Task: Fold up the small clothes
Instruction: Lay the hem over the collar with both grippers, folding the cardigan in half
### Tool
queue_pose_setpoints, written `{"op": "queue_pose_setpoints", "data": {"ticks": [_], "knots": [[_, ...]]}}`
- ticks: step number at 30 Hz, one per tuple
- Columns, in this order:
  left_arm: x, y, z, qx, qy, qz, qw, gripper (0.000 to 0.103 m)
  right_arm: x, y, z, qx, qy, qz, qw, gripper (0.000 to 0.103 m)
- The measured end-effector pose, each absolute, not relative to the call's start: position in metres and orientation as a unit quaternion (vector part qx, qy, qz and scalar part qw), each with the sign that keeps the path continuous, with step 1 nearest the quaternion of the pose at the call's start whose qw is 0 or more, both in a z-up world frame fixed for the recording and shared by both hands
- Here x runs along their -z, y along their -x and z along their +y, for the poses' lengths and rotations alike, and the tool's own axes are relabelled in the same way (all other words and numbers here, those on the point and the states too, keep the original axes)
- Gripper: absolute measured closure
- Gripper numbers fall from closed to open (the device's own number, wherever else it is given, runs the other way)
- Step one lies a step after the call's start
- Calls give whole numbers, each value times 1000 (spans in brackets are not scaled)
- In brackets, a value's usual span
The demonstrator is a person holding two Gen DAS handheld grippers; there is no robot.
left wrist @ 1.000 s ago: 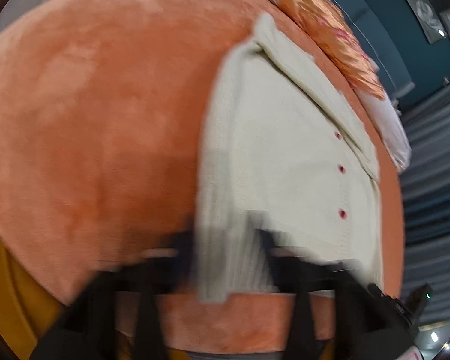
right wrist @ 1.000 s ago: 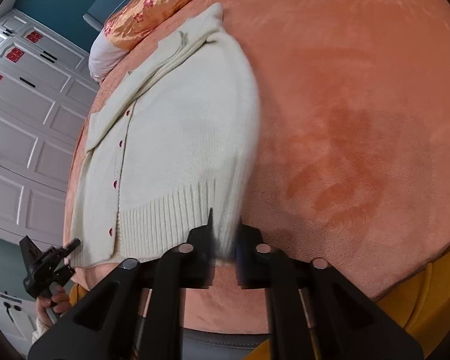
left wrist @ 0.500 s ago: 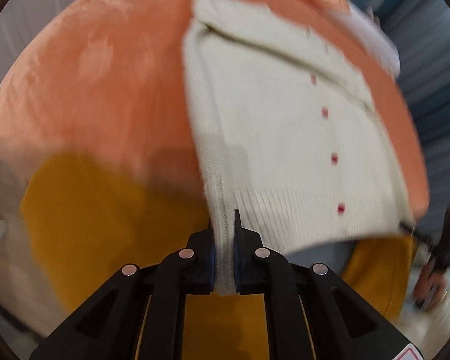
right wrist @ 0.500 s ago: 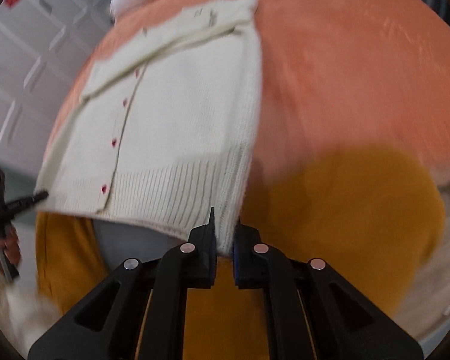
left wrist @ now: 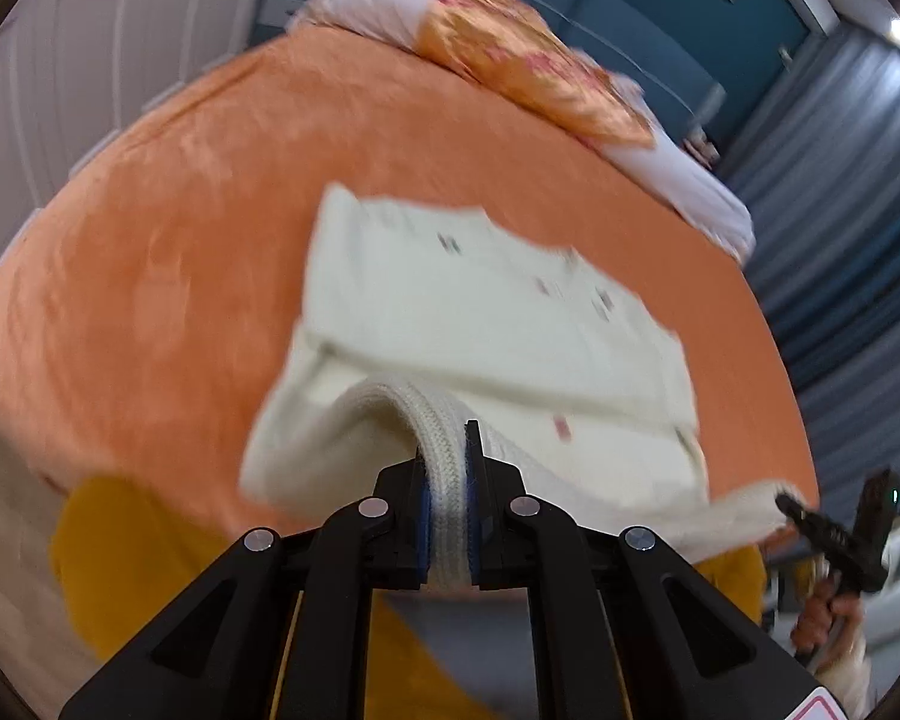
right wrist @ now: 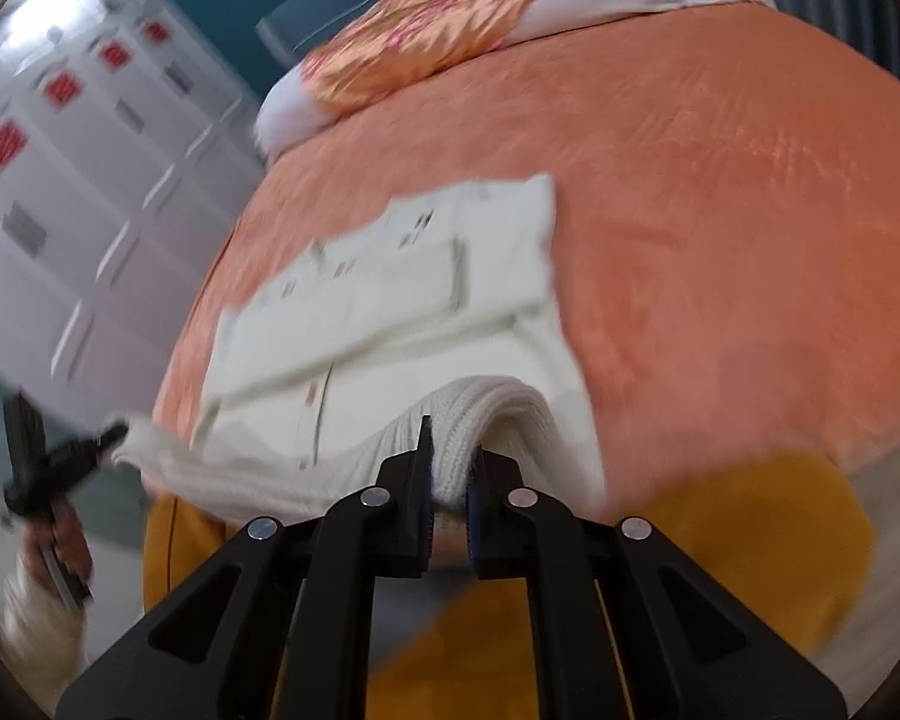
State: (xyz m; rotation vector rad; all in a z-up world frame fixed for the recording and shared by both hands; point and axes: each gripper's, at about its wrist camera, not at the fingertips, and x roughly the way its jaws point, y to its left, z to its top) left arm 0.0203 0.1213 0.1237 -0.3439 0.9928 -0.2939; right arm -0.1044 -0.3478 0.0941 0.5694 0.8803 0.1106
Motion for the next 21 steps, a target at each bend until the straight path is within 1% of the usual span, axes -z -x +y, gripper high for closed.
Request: {"op": "queue_pose_setpoints", "data": {"ticks": [4,8,10,11,12,14,15,16,17,18,20,21], "knots": [[-83,-64,127,98,178,494,845,96,-50,50,-350,-31,-311,447,839,96],[-46,-90,123,59,174,513,839,95,-19,29,-345,-8,-311,466,829,94],[-36,-93,127,48,191,510,837,89,-17,23,-348,-8,-330,456,826,91],[-33,-96,129,37,200,503,840,85,-19,21,-349,-9,-338,451,826,89],[-33,-95,130,34,206,500,840,84,-23,19,-350,-11,-347,445,826,87],[-37,-96,132,38,219,496,840,83,-36,25,-351,-14,-357,423,833,73],[-39,-95,134,41,221,494,840,81,-49,30,-352,-8,-351,403,846,68],[-44,-92,134,45,222,490,842,80,-60,30,-352,-7,-342,389,856,59],[-50,-91,135,48,220,484,845,75,-68,29,-351,-4,-332,378,864,52],[-61,-90,137,43,218,468,856,63,-74,26,-350,-3,-322,370,871,50],[-80,-89,140,32,217,431,875,52,-81,5,-341,-13,-293,380,878,47],[-91,-92,142,32,219,407,886,49,-79,-7,-336,-20,-282,390,876,47]]}}
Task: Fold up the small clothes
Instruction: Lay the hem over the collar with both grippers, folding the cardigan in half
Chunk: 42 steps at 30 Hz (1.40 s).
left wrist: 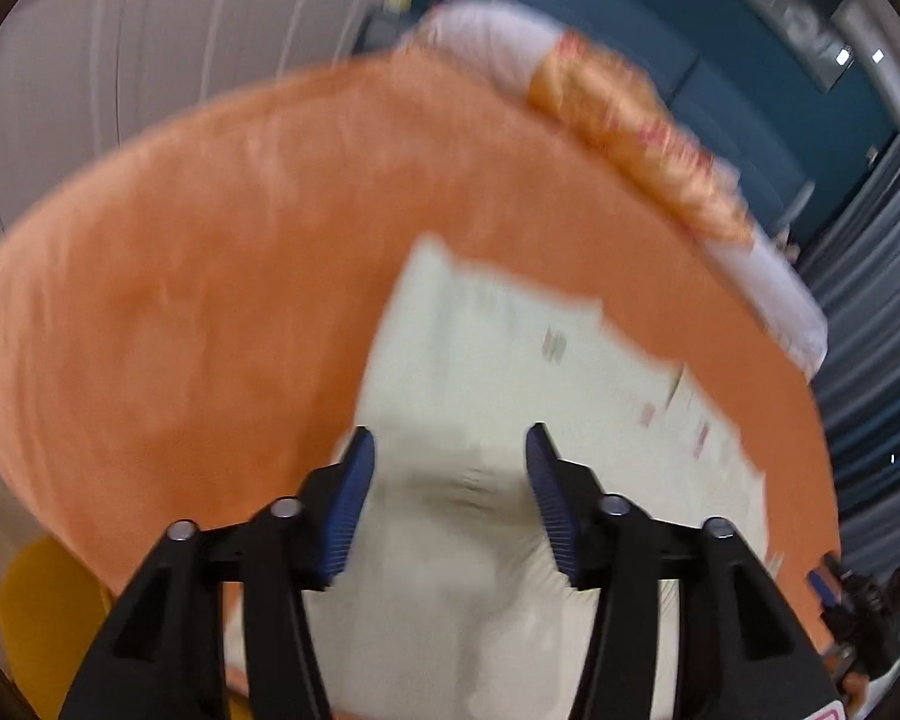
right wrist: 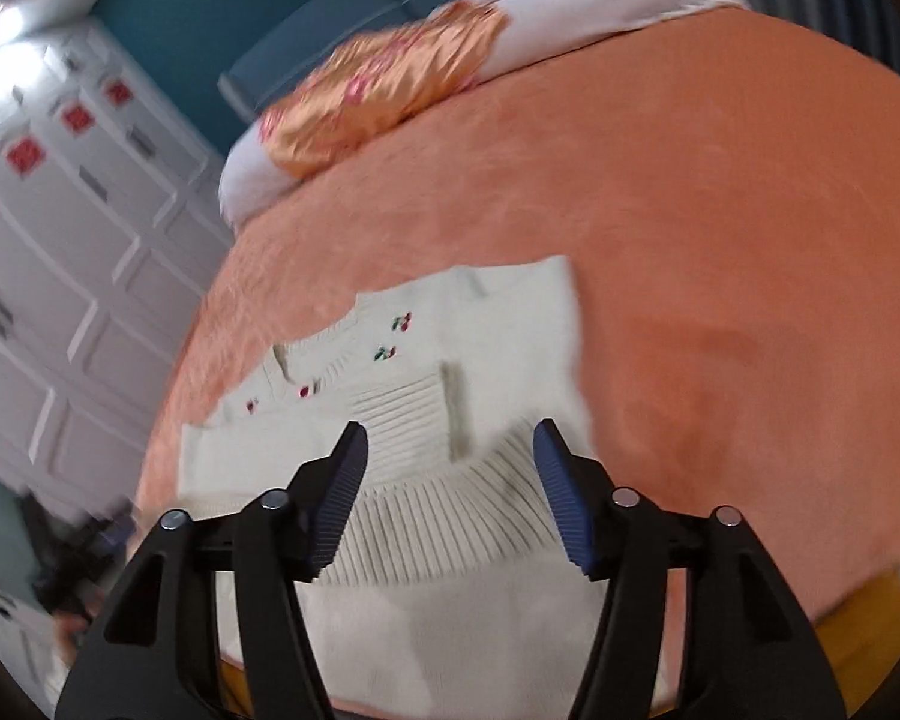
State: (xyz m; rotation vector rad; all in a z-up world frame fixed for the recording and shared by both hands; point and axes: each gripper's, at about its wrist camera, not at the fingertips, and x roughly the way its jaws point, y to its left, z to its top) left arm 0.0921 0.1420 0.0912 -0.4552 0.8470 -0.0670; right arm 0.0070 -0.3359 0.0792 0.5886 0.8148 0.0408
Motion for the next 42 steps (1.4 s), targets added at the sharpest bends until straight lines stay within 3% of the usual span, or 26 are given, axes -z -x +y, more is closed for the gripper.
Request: {"op": "queue_pose_setpoints", "data": {"ticks": [5,6,8,13,16,19,21,22,23,27,30,31,32,33,34,35,42], "knots": [[-81,-139,133,34,208,432,877,47,-34,-74,-307,-30,-256,468,845,47],[-71,-146,129,29,201,445,872,47,-26,-85,-301,-26,-245,480,842,52],[-56,-155,125,22,185,464,866,49,-24,-92,-293,-26,-217,492,843,98],[-38,-157,126,13,179,477,861,50,-64,-78,-311,8,-201,406,892,103],[-37,-154,130,18,192,485,853,50,-22,-95,-330,42,-194,489,850,103],[-52,-143,137,52,216,470,854,46,-37,-65,-350,24,-240,450,860,97],[-64,-133,140,72,201,460,862,35,-55,-36,-356,6,-242,420,875,71],[-65,-131,139,75,193,458,865,33,-58,-26,-357,0,-243,413,877,46],[-64,-128,138,78,184,459,866,32,-59,-13,-356,-9,-241,410,880,37],[-37,-126,118,115,157,509,838,32,-38,3,-341,-17,-195,447,873,35],[-33,-121,106,106,120,495,854,32,-27,2,-325,-21,-177,465,867,47],[-33,-119,102,105,109,493,857,33,-28,3,-324,-13,-168,462,871,57],[-34,-119,100,107,102,492,858,43,-29,4,-321,-1,-155,461,874,74],[-35,-118,97,113,96,491,858,68,-30,5,-320,4,-152,462,874,86],[-36,-118,96,115,90,496,856,80,-34,9,-322,3,-162,456,875,93],[-38,-118,95,119,86,500,854,92,-40,13,-325,2,-169,444,880,93],[-99,-100,105,137,103,428,887,94,-102,33,-325,-7,-178,360,916,94]]}}
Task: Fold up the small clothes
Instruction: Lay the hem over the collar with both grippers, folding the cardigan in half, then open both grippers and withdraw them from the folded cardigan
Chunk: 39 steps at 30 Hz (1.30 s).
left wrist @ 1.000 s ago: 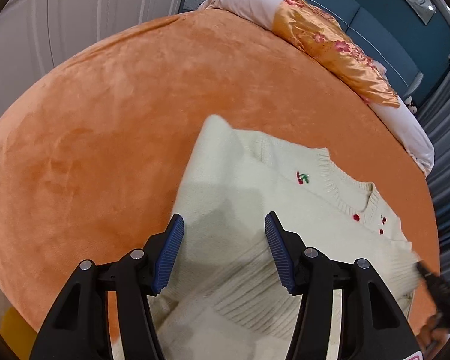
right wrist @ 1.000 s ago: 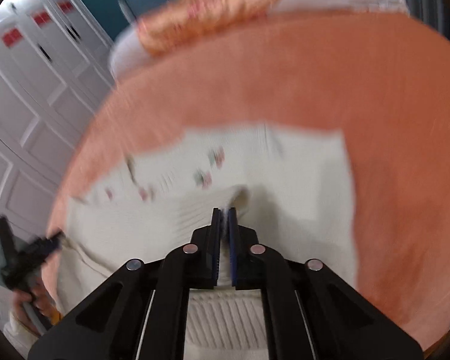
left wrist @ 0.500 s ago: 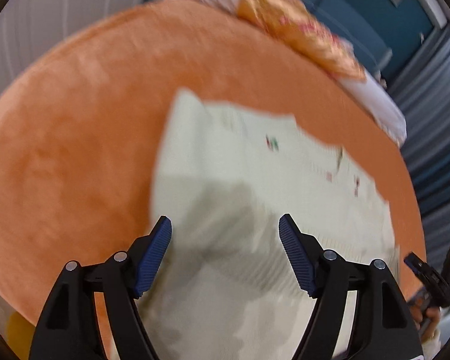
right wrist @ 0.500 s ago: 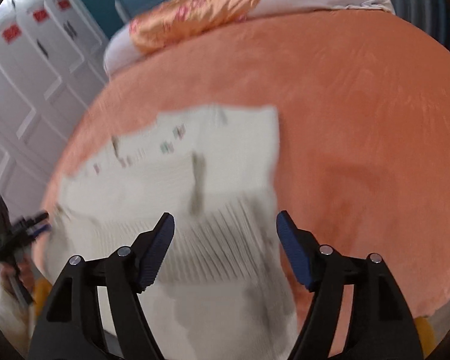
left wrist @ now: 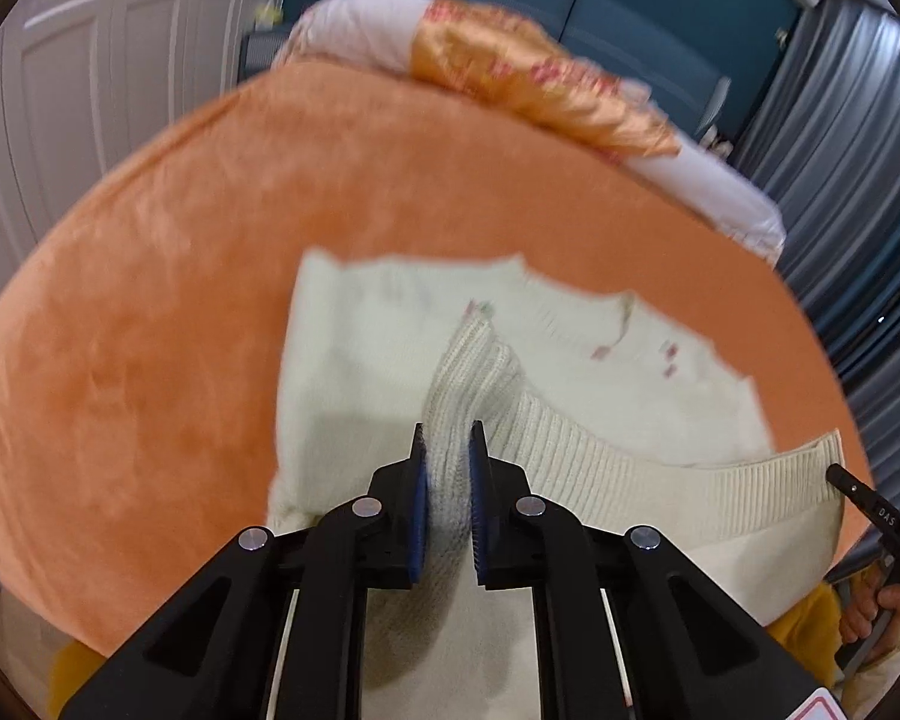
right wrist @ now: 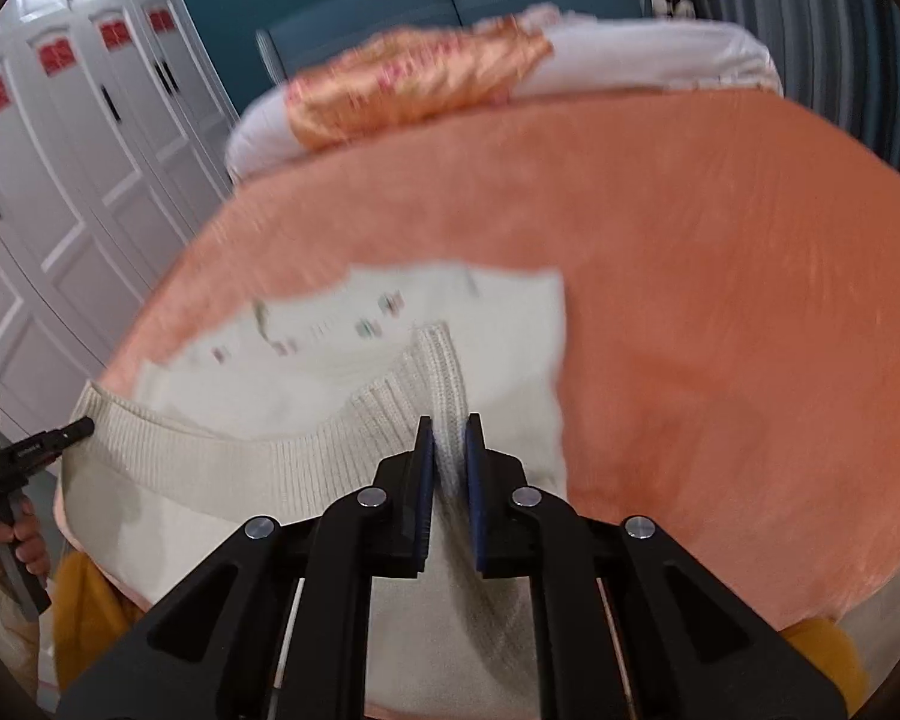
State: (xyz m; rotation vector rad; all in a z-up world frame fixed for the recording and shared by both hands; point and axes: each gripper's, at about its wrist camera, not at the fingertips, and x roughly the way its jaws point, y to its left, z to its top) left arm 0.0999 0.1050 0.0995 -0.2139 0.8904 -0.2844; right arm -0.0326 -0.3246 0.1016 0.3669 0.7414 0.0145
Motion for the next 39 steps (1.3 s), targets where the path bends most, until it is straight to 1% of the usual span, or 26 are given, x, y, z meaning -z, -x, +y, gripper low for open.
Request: {"op": "queue_pose_setpoints", "data": {"ticks": [6,9,12,17,20,24,26,27,29,30,31,34,37,39], "knots": [[-164,-121,109,132,114,355,918,95,-169,11,-344,-17,-199,278,940,94],[-177,-152,106,124,102,340,927,95,-180,-23,-352,-14,-205,264,942,94],[-164,-183,99,113,91,357,923,95,-164,-60,-355,-6,-216,282,935,94],[-99,-230,81,84,67,419,902,95,-97,-113,-353,19,-224,350,909,94],[-63,-243,81,66,65,446,890,94,-56,-133,-357,35,-230,390,891,94],[-34,-252,89,50,74,469,879,94,-15,-149,-364,47,-236,437,867,93],[-17,-256,90,41,68,485,871,91,-3,-152,-364,49,-228,452,861,90],[-12,-256,88,37,64,488,870,85,-2,-153,-363,52,-228,450,862,90],[-10,-252,91,22,68,479,875,80,-6,-147,-365,62,-240,439,864,87],[-13,-249,93,18,76,475,876,79,-13,-140,-365,78,-246,425,868,86],[-16,-245,94,14,81,474,877,79,-23,-130,-364,93,-249,406,874,83],[-43,-222,92,5,83,451,889,80,-49,-109,-345,76,-239,369,895,83],[-73,-183,66,47,80,425,900,80,-62,-94,-292,5,-202,378,904,83],[-78,-164,42,87,76,430,895,75,-63,-79,-234,-76,-176,395,898,83]]}}
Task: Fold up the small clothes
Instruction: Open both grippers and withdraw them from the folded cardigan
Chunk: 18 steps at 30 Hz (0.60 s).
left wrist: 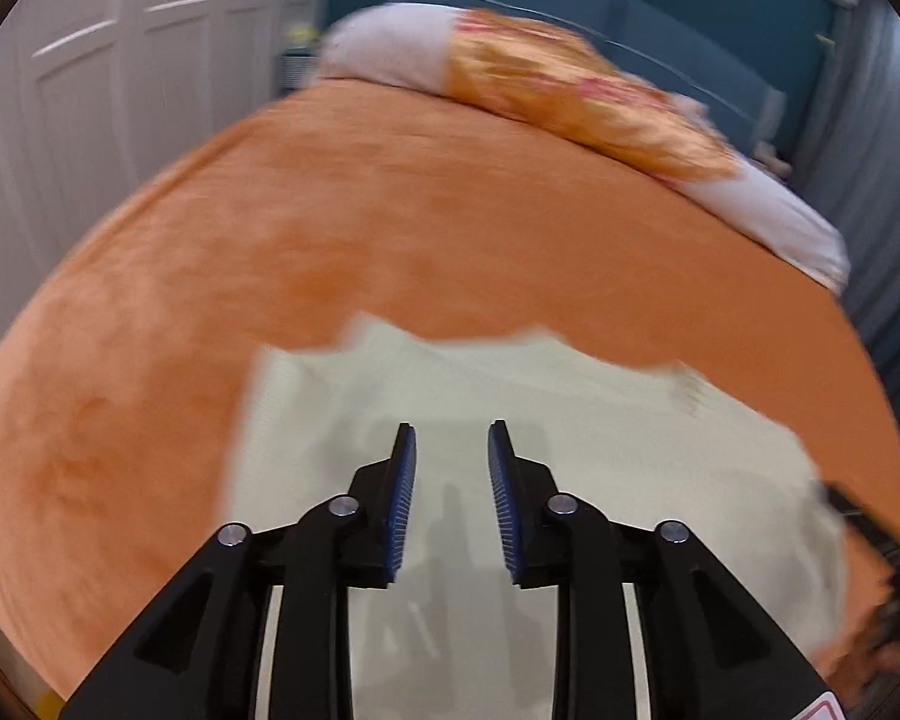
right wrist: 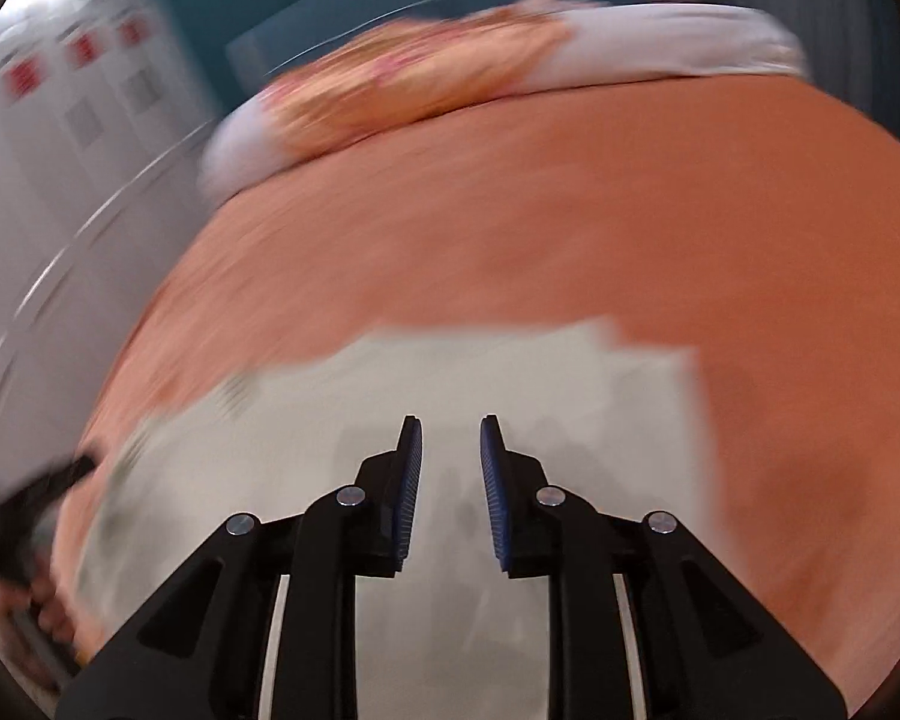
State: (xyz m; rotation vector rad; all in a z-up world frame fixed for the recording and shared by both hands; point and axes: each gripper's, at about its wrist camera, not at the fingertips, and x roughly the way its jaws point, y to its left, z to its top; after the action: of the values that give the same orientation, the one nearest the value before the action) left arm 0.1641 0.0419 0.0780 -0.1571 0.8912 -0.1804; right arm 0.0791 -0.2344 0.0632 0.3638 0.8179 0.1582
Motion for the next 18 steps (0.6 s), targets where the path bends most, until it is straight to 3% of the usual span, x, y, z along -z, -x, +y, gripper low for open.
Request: {"op": "queue_pose_setpoints", "data": {"ticks": [4,7,13,18], "knots": [[-59,-128,-10,141,32,466,873,74,-47,-47,-146,-180,-106,430,878,84],[-37,-112,-12,124,7,490,863,73,-32,-30,-140,-169,-74,440,879,85],[-23,-95,53,64,16,503,862,74,-13,-12,-238,-48,-133,461,876,83],[-13,-75,108,29,50,507,860,90,2,34,-326,42,-194,454,869,90]]}}
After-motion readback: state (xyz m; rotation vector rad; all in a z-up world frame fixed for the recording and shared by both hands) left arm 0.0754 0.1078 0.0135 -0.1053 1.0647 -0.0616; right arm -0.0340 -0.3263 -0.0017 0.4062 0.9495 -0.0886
